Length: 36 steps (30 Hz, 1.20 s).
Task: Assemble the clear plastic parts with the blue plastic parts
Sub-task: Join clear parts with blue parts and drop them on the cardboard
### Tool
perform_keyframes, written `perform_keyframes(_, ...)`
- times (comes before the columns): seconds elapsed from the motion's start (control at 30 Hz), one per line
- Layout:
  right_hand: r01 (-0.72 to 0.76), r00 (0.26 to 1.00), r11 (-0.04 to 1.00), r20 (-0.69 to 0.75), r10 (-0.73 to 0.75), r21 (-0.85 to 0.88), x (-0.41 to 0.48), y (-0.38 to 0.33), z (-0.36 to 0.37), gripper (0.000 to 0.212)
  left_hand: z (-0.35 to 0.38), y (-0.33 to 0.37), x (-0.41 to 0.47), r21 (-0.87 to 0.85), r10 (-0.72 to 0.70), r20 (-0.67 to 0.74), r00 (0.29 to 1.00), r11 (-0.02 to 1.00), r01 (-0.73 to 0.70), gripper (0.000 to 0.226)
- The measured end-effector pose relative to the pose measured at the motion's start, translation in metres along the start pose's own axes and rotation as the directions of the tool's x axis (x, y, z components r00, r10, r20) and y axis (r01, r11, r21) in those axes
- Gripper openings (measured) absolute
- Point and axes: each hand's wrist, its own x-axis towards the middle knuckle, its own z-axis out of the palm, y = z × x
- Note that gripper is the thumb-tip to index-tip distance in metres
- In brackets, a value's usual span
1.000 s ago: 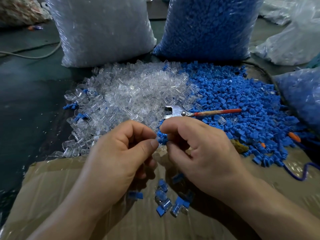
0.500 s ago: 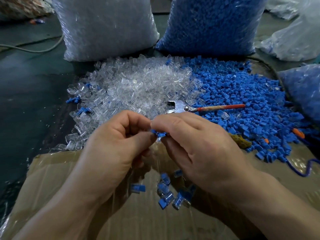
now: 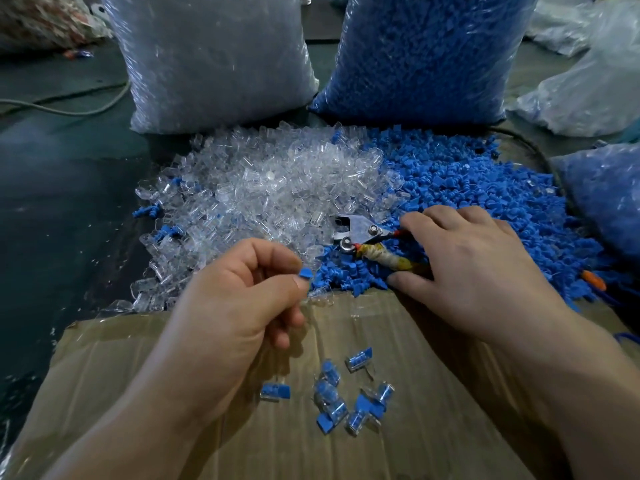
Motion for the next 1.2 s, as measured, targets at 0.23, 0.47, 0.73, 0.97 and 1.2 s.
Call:
perform_keyframes(0.23, 0.022, 0.995, 0.991, -0.102, -0.008, 0.13, 0.004, 0.003, -0.003, 0.058, 0.004, 0.0, -0.001, 0.029, -0.004, 0.019, 1.0, 1.0, 0.004, 0.02)
perform_keyframes(0.47, 0.166, 0.95, 0.948, -0.303, -0.08, 0.272, -0.011, -0.002, -0.017, 0.044, 0.004, 0.003, 0.001, -0.03, 0.053, -0.047, 0.997, 0.998, -0.054, 0.017)
perform_keyframes(0.73, 0.344, 0.932, 0.914, -0.197, -0.304, 0.214, -0.023, -0.009, -0.017, 0.057, 0.001, 0.002, 0.001, 0.088, 0.176, -0.095, 0.98, 0.982, -0.168, 0.014)
perform_keyframes(0.97, 0.372, 0.923, 0.909, -0.18, -0.341, 0.186, -0.023, -0.008, -0.016, 0.061, 0.006, 0.006, -0.003, 0.15, 0.208, -0.072, 0.976, 0.969, -0.195, 0.013)
perform_keyframes(1.2, 0.401, 0.907, 0.903, -0.206, -0.368, 0.156, -0.022, -0.01, -0.013, 0.06, 0.013, 0.012, -0.008, 0.175, 0.228, -0.097, 0.969, 0.962, -0.209, 0.017)
